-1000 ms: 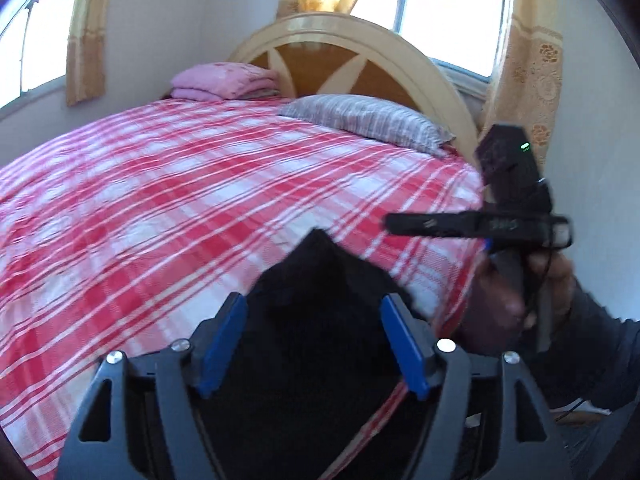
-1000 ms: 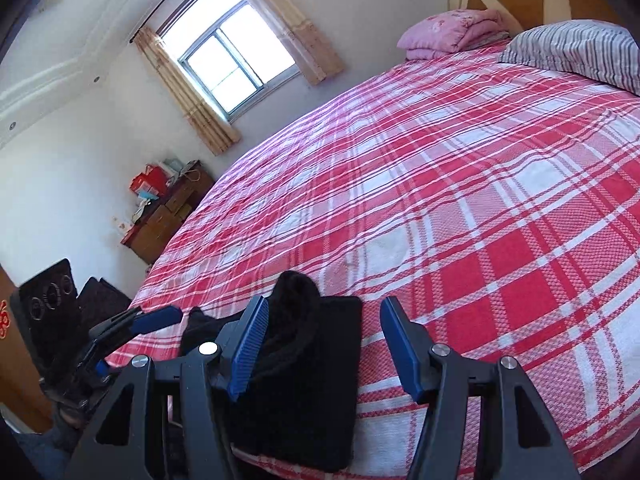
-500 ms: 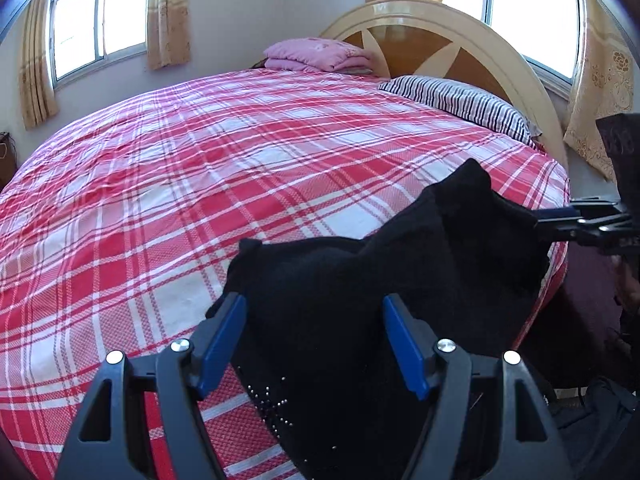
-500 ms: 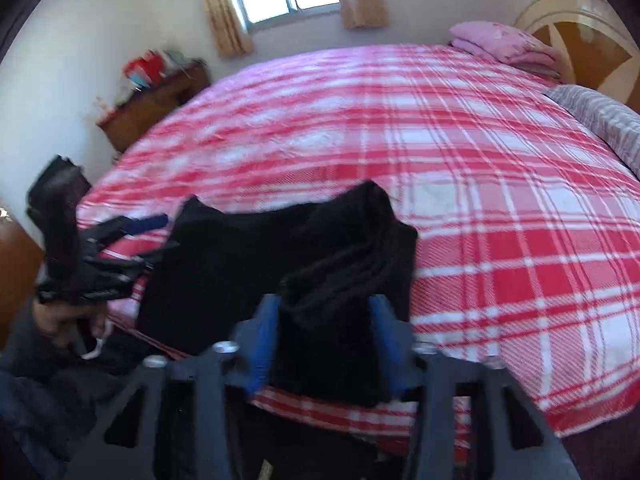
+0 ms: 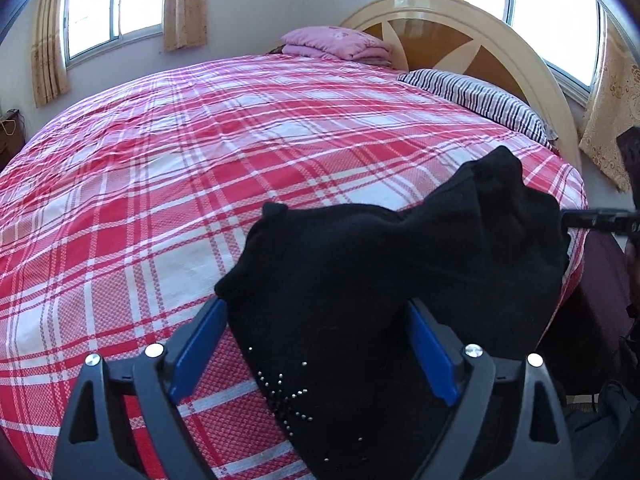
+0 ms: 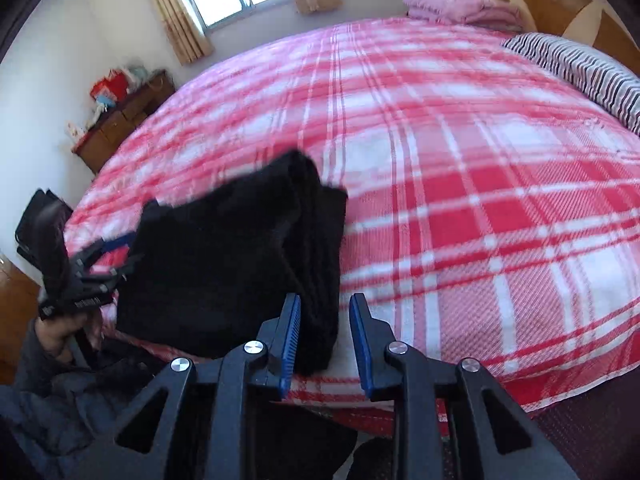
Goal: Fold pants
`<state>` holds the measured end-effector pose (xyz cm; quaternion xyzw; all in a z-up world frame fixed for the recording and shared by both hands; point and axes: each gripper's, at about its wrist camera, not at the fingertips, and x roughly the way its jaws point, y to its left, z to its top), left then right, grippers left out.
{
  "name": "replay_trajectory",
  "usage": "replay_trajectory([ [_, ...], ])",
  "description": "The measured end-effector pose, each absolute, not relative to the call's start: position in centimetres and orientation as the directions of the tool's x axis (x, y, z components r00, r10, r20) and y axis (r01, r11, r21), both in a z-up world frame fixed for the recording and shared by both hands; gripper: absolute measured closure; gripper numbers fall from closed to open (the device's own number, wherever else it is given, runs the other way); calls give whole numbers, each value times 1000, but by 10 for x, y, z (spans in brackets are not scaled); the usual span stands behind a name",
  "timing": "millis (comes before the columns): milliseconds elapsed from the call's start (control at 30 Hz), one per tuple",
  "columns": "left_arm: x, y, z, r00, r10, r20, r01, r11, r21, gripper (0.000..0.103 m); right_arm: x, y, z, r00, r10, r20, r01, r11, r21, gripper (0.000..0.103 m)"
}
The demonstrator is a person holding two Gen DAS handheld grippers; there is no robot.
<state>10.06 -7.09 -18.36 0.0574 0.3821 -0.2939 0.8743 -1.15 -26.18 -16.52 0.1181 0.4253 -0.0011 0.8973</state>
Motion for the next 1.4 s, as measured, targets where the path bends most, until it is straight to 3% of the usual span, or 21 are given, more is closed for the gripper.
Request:
replay_trajectory([
  [133, 101, -71, -186, 524, -477, -705, 553, 821, -144, 10, -5, -246, -129, 738, 154, -657, 21, 968, 250, 74],
  [233, 102, -70, -186, 523, -476, -707, 548, 823, -149, 8, 13, -226, -126, 747, 250, -616, -68, 951, 303, 64],
  [367, 102, -69, -187, 519, -476, -710, 547, 823, -152, 7, 34, -206, -149, 697, 278, -661, -80, 946, 313, 64],
  [467, 103, -69, -188, 519, -476, -710, 543, 825, -156, 5, 45, -213, -185, 619, 175, -766, 34, 968, 249, 64],
  [500, 103, -69, -188, 516, -478, -711, 542, 825, -161, 4, 47, -222, -196, 604, 204, -771, 43, 957, 287, 64],
  [733, 101, -67, -183, 546, -468, -695, 530, 835, -146, 4, 44, -230, -183, 627, 275, -729, 19, 930, 366, 64],
  [933, 111, -72, -172, 593, -457, -663, 527, 843, -110, 3, 63, -239, -163, 676, 378, -632, -38, 875, 482, 63],
  [1100, 125, -74, -189, 569, -434, -699, 518, 849, -106, 0, 98, -264, -194, 614, 359, -703, 101, 848, 521, 63],
  [1233, 126, -68, -192, 539, -461, -705, 504, 847, -169, 0, 86, -264, -188, 637, 368, -677, 81, 842, 533, 63],
  [1400, 106, -60, -183, 567, -447, -692, 514, 848, -127, 0, 36, -253, -160, 666, 350, -658, 8, 879, 476, 61],
])
